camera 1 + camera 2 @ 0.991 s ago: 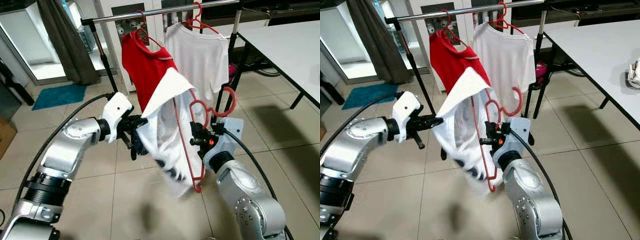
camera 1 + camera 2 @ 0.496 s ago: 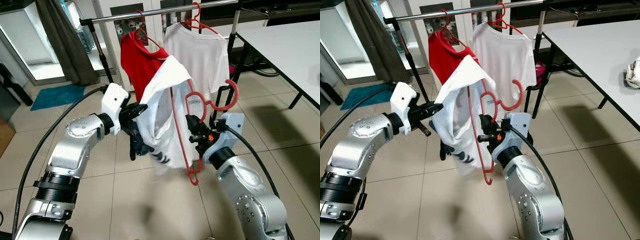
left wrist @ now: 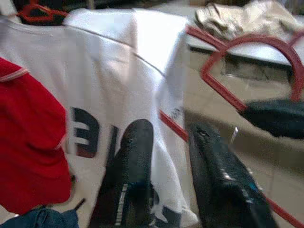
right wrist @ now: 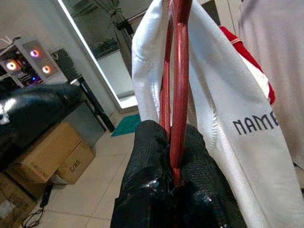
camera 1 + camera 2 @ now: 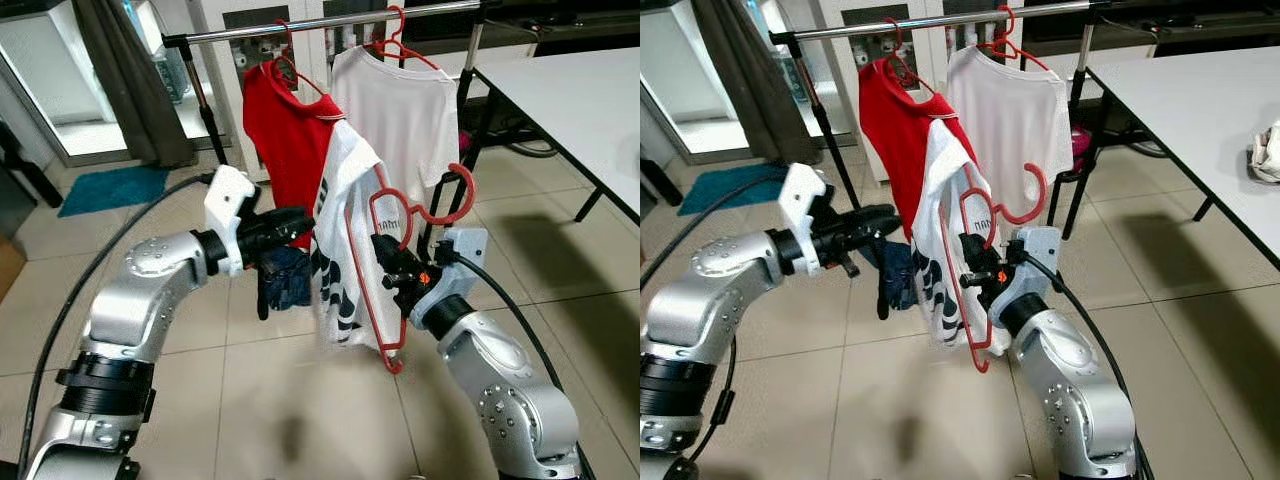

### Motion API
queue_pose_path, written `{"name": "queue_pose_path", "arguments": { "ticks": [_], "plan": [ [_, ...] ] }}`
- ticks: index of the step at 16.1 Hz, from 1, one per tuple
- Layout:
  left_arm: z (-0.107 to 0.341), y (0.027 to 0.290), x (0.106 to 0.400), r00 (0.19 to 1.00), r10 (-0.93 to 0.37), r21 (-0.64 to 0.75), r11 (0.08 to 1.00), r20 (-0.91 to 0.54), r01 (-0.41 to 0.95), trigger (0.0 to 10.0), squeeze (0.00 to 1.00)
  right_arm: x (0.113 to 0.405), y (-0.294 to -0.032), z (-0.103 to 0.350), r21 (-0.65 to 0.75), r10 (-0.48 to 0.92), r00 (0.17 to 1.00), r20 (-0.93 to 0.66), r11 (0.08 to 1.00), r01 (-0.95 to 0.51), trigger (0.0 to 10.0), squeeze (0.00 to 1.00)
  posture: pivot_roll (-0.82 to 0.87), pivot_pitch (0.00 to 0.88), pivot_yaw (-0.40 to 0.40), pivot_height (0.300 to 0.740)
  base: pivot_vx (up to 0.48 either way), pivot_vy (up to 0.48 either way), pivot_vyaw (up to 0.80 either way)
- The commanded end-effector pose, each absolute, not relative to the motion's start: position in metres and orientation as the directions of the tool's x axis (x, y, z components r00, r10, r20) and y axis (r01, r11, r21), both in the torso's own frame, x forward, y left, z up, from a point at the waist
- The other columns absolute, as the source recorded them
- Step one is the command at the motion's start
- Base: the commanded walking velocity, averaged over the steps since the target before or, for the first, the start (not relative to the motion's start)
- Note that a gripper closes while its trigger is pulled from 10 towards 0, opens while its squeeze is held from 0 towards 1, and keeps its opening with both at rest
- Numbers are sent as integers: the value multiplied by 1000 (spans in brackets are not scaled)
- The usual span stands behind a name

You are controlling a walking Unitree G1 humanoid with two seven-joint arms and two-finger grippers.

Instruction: Hang hanger

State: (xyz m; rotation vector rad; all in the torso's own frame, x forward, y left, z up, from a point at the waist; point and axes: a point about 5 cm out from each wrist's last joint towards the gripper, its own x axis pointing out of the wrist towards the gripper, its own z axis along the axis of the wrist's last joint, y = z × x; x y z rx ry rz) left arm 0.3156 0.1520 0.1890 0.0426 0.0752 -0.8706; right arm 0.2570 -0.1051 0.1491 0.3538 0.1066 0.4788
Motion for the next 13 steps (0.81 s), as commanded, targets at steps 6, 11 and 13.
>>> {"name": "queue_pose_path", "arguments": {
  "ticks": [6,11,13],
  "plan": [
    [213,242,318,782,-622,44,781,-37,623,10000,1000,240,-121,179,328,772,621,133,557,-763,0,0,-135,0,71,740,0,0,0],
    [229,287,314,751,-654,115,742,-95,661,10000,890,221,-136,192,318,931,340,131,285,-904,0,0,-134,0,63,740,0,0,0],
    [231,282,306,632,-771,24,633,-80,774,10000,0,217,-137,192,322,950,292,112,244,-915,0,0,-134,0,63,740,0,0,0]
  ]
}}
